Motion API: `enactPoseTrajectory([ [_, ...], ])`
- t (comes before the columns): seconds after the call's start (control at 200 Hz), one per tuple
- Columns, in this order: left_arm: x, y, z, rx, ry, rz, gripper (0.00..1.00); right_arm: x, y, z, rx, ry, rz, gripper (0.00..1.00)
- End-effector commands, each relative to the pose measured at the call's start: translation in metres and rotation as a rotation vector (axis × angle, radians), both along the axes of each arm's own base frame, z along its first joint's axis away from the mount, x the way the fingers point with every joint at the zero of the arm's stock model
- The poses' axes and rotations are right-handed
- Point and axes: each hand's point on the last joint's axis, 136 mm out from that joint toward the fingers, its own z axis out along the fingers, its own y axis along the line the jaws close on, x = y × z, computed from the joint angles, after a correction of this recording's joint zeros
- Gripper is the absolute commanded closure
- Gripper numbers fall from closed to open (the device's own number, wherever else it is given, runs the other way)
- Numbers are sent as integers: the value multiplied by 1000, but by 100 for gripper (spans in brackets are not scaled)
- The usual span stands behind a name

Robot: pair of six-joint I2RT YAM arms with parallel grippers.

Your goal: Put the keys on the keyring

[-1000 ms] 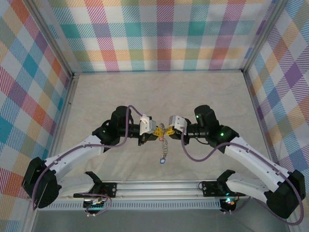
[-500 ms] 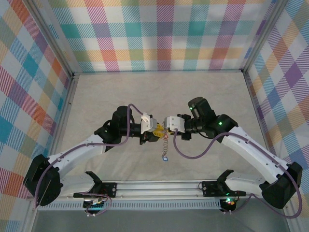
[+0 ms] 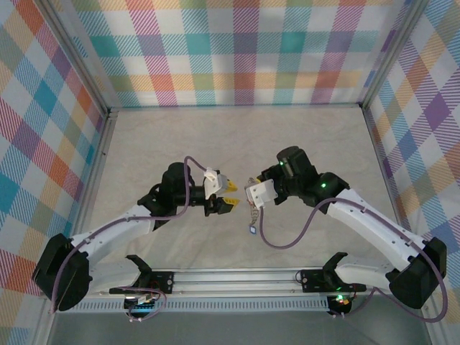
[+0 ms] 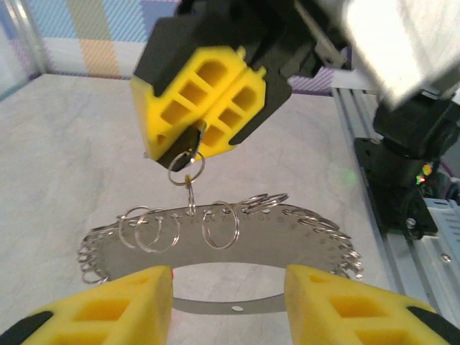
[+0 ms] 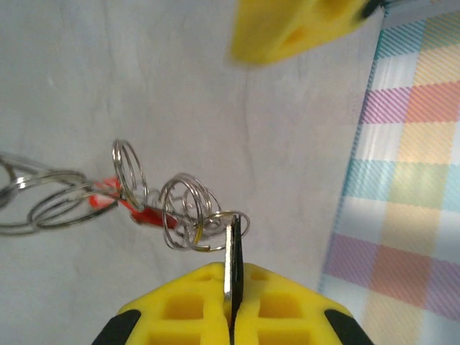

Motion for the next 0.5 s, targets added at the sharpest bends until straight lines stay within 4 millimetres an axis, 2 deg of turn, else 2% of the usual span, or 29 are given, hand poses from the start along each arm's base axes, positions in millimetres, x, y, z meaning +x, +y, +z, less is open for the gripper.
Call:
enactPoseTrajectory([
  [0.0,19,14,8,-18,-34,144,53,24,-8,10,-172,-308,97,100],
  [0.145,40,36,0,16,-27,323,48,41,-11,15,-239,-439,91,100],
  [0.195,46,45,-2,16,-30,386,42,46,-13,17,-268,-479,86,100],
  [0.215,48,49,-2,14,-32,412,36,47,-15,16,-282,-492,85,100],
  [0.225,49,50,-2,14,-30,425,27,48,-15,17,-287,-499,83,100],
  [0.24,51,54,-3,13,-29,448,7,49,-16,17,-296,-507,83,100],
  [0.255,53,57,-3,13,-27,471,1,50,-17,17,-304,-513,79,100],
  [0.34,73,86,-7,26,28,680,0,53,-22,21,-341,-539,71,100],
  [0.415,94,135,-14,20,133,1009,0,53,-22,28,-350,-560,78,100],
  [0.495,98,183,-18,-34,217,1303,0,54,-22,32,-361,-556,86,100],
])
